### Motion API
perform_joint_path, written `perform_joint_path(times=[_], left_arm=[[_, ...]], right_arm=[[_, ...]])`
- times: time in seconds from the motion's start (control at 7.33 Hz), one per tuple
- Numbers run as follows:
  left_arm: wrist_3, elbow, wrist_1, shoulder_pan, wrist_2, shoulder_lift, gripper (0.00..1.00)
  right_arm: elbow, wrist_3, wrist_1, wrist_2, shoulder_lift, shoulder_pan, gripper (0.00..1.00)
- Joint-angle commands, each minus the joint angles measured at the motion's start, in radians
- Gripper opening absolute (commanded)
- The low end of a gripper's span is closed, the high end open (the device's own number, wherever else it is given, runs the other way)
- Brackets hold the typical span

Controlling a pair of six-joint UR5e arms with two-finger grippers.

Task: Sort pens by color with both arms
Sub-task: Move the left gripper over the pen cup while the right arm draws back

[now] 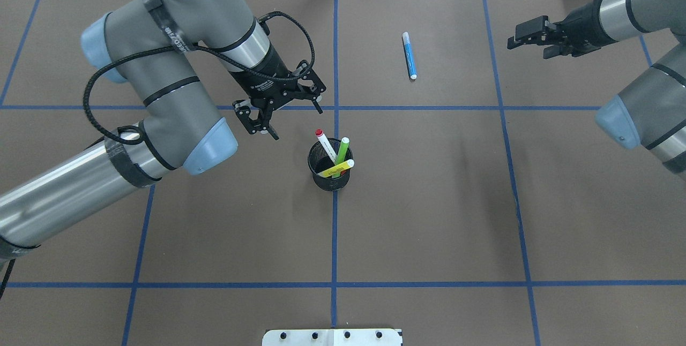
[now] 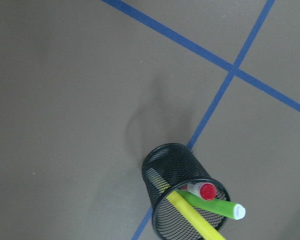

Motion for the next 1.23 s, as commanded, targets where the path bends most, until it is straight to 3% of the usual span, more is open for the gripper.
perform_joint_path(times=[0.0, 0.14, 0.41, 0.82, 0.96, 1.09], left_arm=[[-0.027, 0.102, -0.05, 0.001, -0.003, -0.048, 0.99], [-0.026, 0.14, -0.056, 0.006, -0.003, -0.051, 0.97], [-0.024, 0.187, -0.078, 0.026, -0.003, -0.073, 0.74], [-0.033, 0.202, -0.124, 0.05, -0.003, -0.076, 0.63], [-0.035, 0.202, -0.124, 0.05, -0.003, -0.074, 0.54], [-0.036, 0.202, -0.119, 0.05, -0.003, -0.073, 0.31]], right_arm=[[-0.048, -0.044, 0.004, -0.002, 0.008, -0.001, 1.0], [-0.051, -0.044, 0.004, -0.001, 0.008, -0.001, 1.0], [-0.053, -0.046, 0.001, 0.01, 0.004, 0.001, 1.0], [-0.053, -0.044, -0.002, 0.016, 0.005, 0.001, 1.0], [-0.053, -0.044, -0.002, 0.015, 0.005, 0.001, 1.0], [-0.053, -0.044, -0.002, 0.015, 0.007, 0.001, 1.0]])
